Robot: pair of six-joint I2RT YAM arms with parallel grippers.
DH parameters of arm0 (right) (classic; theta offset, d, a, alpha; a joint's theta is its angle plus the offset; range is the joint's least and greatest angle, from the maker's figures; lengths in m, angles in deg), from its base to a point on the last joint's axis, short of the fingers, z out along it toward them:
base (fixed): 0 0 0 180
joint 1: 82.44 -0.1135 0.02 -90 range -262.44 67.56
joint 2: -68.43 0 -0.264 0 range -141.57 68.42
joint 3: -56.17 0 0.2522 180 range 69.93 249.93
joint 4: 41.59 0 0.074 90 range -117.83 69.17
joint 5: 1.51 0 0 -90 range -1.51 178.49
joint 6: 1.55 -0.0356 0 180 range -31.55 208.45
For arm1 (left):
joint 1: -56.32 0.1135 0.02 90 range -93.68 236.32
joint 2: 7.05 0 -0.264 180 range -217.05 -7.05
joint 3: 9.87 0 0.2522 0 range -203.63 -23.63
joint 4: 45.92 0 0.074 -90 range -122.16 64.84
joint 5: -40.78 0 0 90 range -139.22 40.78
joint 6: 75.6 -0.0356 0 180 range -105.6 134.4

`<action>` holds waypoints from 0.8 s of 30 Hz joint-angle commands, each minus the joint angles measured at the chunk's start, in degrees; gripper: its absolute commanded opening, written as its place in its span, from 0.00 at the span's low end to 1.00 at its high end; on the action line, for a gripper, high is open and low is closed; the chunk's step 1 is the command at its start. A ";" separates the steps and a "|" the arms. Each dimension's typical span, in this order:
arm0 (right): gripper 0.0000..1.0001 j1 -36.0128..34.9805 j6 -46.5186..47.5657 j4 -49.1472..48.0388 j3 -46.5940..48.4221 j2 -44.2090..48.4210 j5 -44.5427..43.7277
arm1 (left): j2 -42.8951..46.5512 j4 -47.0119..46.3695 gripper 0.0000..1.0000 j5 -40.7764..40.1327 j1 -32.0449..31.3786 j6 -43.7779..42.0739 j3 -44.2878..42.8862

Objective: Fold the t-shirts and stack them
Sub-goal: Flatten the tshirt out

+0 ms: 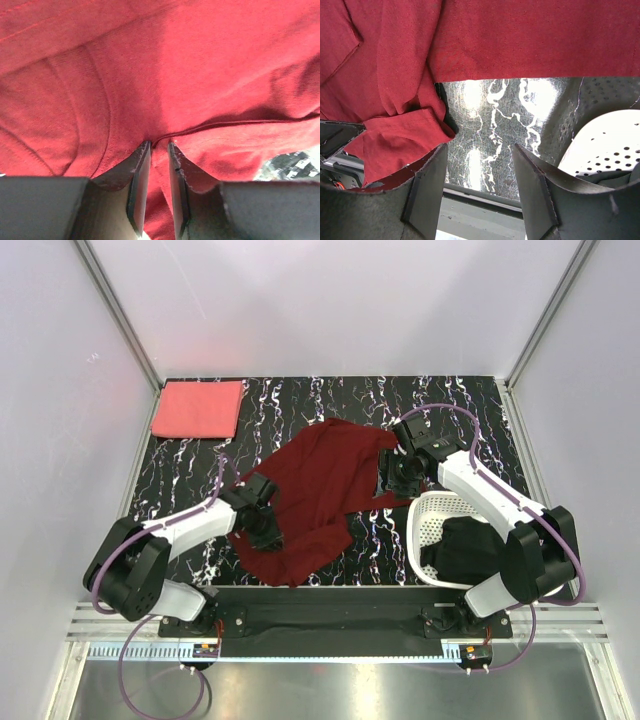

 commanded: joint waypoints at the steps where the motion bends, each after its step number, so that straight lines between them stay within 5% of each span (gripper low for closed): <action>1: 0.62 0.38 0.07 -0.85 0.48 1.60 0.18 | -0.06 -6.78 0.28 3.90 -0.07 1.96 3.39; 6: 0.62 0.47 0.25 -0.67 0.22 1.51 -0.08 | -0.06 -10.14 0.22 5.32 0.11 2.84 4.64; 8: 0.62 0.47 0.16 -0.68 0.13 1.33 0.00 | 0.29 -9.10 0.00 4.27 0.20 2.84 3.77; 18: 0.62 0.38 0.51 -0.68 1.71 -0.86 -0.08 | 10.22 13.64 0.00 -19.70 0.72 -4.70 -6.08; 24: 0.62 0.38 0.60 -1.20 2.41 -2.97 0.97 | 11.80 10.79 0.03 -17.29 1.60 -9.45 -3.72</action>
